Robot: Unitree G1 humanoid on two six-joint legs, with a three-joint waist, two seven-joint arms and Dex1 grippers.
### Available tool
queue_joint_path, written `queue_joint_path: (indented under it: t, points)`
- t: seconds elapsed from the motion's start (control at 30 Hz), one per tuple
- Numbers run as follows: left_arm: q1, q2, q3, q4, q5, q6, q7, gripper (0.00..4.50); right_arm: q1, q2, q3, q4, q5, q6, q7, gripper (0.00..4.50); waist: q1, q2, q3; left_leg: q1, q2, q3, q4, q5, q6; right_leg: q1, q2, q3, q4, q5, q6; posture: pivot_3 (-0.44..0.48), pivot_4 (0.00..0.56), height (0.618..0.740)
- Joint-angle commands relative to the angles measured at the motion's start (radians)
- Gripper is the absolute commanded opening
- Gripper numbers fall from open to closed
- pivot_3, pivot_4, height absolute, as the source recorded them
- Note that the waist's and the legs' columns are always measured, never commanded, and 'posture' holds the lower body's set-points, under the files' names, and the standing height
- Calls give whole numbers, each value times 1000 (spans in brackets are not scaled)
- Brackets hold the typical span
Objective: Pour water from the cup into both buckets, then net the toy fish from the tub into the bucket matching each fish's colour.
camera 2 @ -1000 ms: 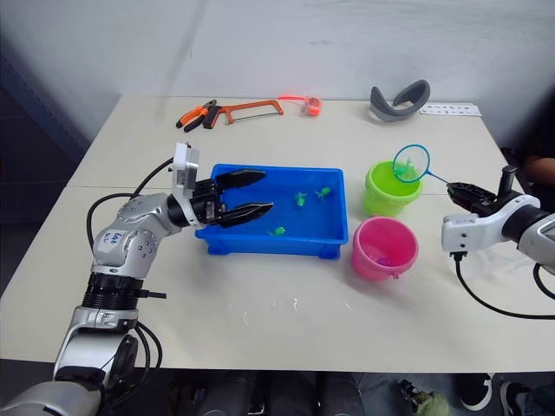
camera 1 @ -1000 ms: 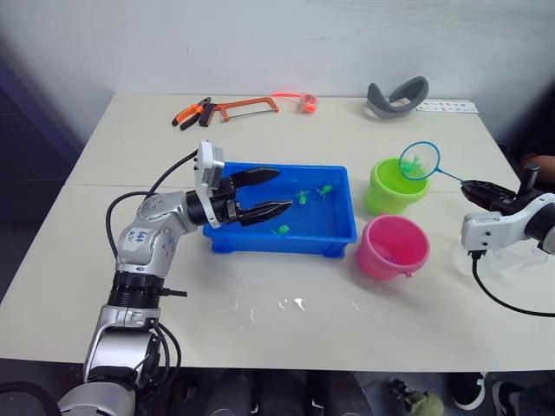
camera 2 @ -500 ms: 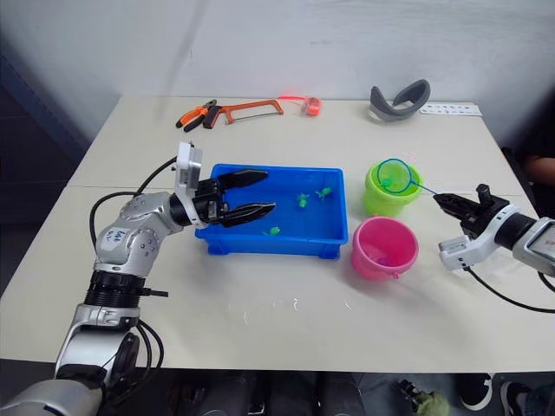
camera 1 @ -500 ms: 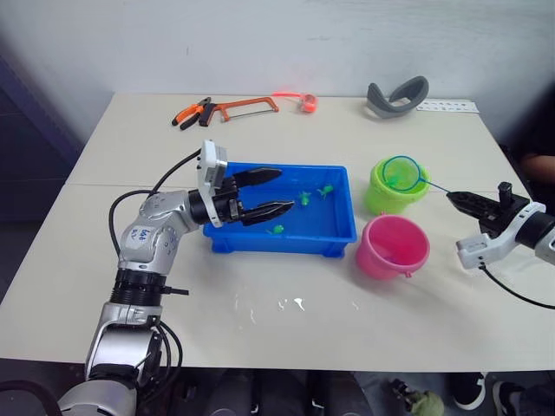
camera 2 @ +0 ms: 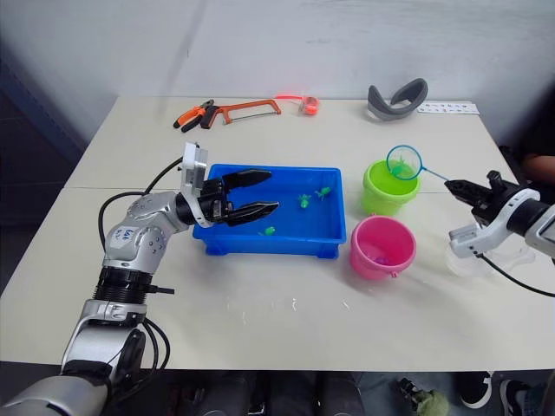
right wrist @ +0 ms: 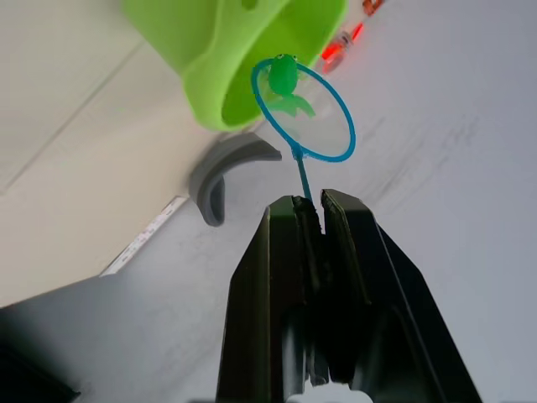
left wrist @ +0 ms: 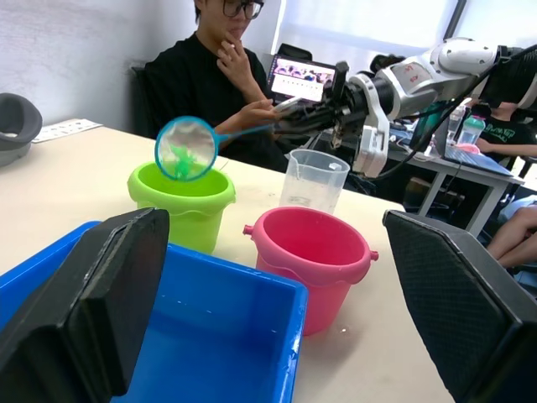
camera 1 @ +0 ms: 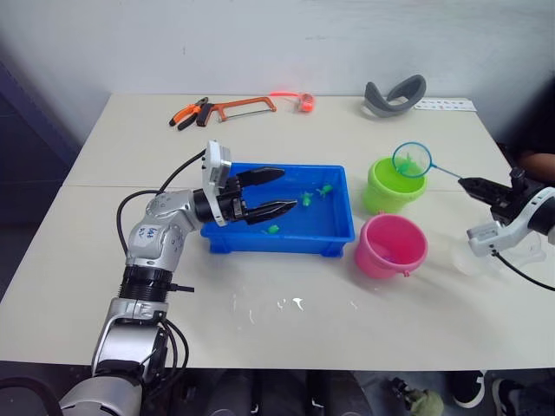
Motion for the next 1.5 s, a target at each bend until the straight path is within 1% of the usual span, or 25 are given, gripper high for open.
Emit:
queue_joint_path:
  t: [0.03, 0.13, 0.27, 0.3, 0.4, 0.5, 0.57, 0.6, 0.63, 0.67, 0.73, 0.77, 0.87, 0.93, 1.03, 1.07, 1.1, 1.2, 1.3, 1.4, 1.5]
  points:
    - [-22, -6, 15, 8, 5, -33, 5, 4442, -25, -40, -2, -2, -5, 5, 0, 0, -1, 0, 0, 0, 0, 0, 0, 0, 0, 0, 0, 0, 0, 0, 0, 0, 150, 740]
    - [-20, -9, 15, 19, 10, -46, 3, 4442, -40, -39, 11, -8, -14, 15, 2, 0, -5, 0, 0, 0, 0, 0, 0, 0, 0, 0, 0, 0, 0, 0, 0, 0, 150, 740]
    - [-24, -13, 20, 33, 12, -59, 5, 4442, -67, -35, -5, 1, 36, 12, 48, 0, -11, 0, 0, 0, 0, 0, 0, 0, 0, 0, 0, 0, 0, 0, 0, 0, 150, 740]
    - [-26, -14, 21, 35, 14, -62, 7, 4442, -66, -37, 4, -2, 18, 14, 38, 0, -12, 0, 0, 0, 0, 0, 0, 0, 0, 0, 1, 0, 0, 0, 0, 0, 150, 740]
    - [-24, -16, 21, 39, 16, -70, 7, 4442, -68, -25, -6, 14, 55, 15, 45, 0, -11, 1, 0, 0, 1, 0, 0, 0, -1, 0, 1, 0, 0, 0, 0, 0, 150, 740]
    - [-12, -4, 33, 30, 12, -73, 7, 4442, -51, -18, -59, 27, 234, -36, 120, 0, -12, 0, 0, 0, 1, 0, 0, 0, -1, 0, 1, 0, 0, 0, 0, 0, 150, 740]
    - [2, 14, 44, 21, 6, -73, -4, 4442, -19, -8, -98, 21, 397, -53, 206, 0, -12, 0, 0, 0, 1, 0, 0, 0, -1, 0, 1, 0, 0, 0, 0, 0, 150, 740]
    - [14, 32, 58, 12, -4, -70, -18, 4442, 2, 0, -120, 6, 516, -55, 271, 0, -12, 0, 0, 0, 1, 0, 0, 0, -1, 0, 1, 0, 0, 0, 0, 0, 150, 740]
    - [23, 45, 68, 7, -11, -68, -28, 4442, 20, 5, -140, -10, 599, -52, 320, 0, -12, 0, 0, 0, 1, -1, 0, 0, -1, 0, 1, 0, 0, 0, 0, 0, 150, 740]
    - [37, 64, 89, -3, -28, -62, -37, 4442, 43, 21, -169, -49, 736, -18, 401, 0, -14, 0, 0, 0, 1, -1, 0, 0, -1, 0, 1, -1, 0, 0, 0, 0, 150, 740]
    - [61, 96, 127, -12, -51, -53, -44, 4442, 81, 59, -220, -139, 956, 69, 532, 0, -19, 0, 0, 1, 2, 0, 0, 0, 0, 0, 2, 0, 0, 0, 0, 0, 150, 740]
    - [76, 118, 148, -12, -58, -50, -45, 4442, 103, 91, -247, -223, 1122, 165, 617, 0, -20, 0, 0, 1, 2, 0, 0, 0, 0, 0, 2, -1, 1, 0, 0, 0, 150, 740]
    - [111, 165, 188, -12, -63, -49, -50, 4442, 142, 163, -310, -439, 1445, 429, 770, 0, -16, 0, 0, 1, 3, -1, 1, 0, 0, 1, 2, -1, 1, 1, -1, 0, 150, 740]
    - [129, 187, 210, -12, -68, -49, -49, 4442, 171, 185, -334, -573, 1596, 592, 841, 0, -11, 0, 0, 1, 3, -2, 2, 0, 0, 1, 1, -1, 1, 1, -1, 0, 150, 740]
    - [160, 215, 231, -21, -68, -46, -40, 4442, 203, 210, -335, -713, 1672, 736, 891, 0, 4, 0, 0, 0, 2, -4, 2, 0, 1, 2, -1, -3, 0, 1, -1, 0, 150, 740]
    - [174, 225, 240, -32, -69, -41, -35, 4442, 207, 225, -321, -758, 1703, 798, 898, 0, 9, 0, 0, 0, 2, -4, 2, -1, 1, 2, -5, -3, 0, 1, -1, 0, 150, 740]
    - [188, 232, 247, -46, -73, -36, -31, 4442, 207, 241, -310, -794, 1725, 861, 896, 0, 11, 0, 0, 0, 1, -4, 2, -1, 1, 2, -8, -4, 0, 1, -1, 0, 150, 740]
    - [221, 248, 260, -84, -83, -20, -19, 4442, 205, 283, -296, -866, 1770, 993, 913, 0, 17, 0, 0, -1, -1, -5, 2, -1, 2, 2, -10, -6, 0, 1, -1, 0, 150, 740]
    - [251, 258, 274, -123, -92, -3, -3, 4442, 203, 314, -275, -915, 1804, 1122, 932, 0, 14, 0, 0, -1, -1, -5, 2, -1, 2, 2, -11, -7, 0, 1, -1, 0, 150, 740]
    - [271, 265, 282, -152, -98, 8, 13, 4442, 195, 329, -254, -937, 1792, 1219, 933, 0, 12, 0, 0, -1, -1, -4, 2, -1, 2, 2, -10, -7, 0, 1, -1, 0, 150, 740]
    - [286, 267, 293, -174, -102, 9, 36, 4442, 159, 368, -225, -928, 1763, 1287, 926, 0, 12, 0, 0, -1, -1, -4, 2, -1, 2, 1, -10, -7, 0, 1, -1, 0, 150, 740]
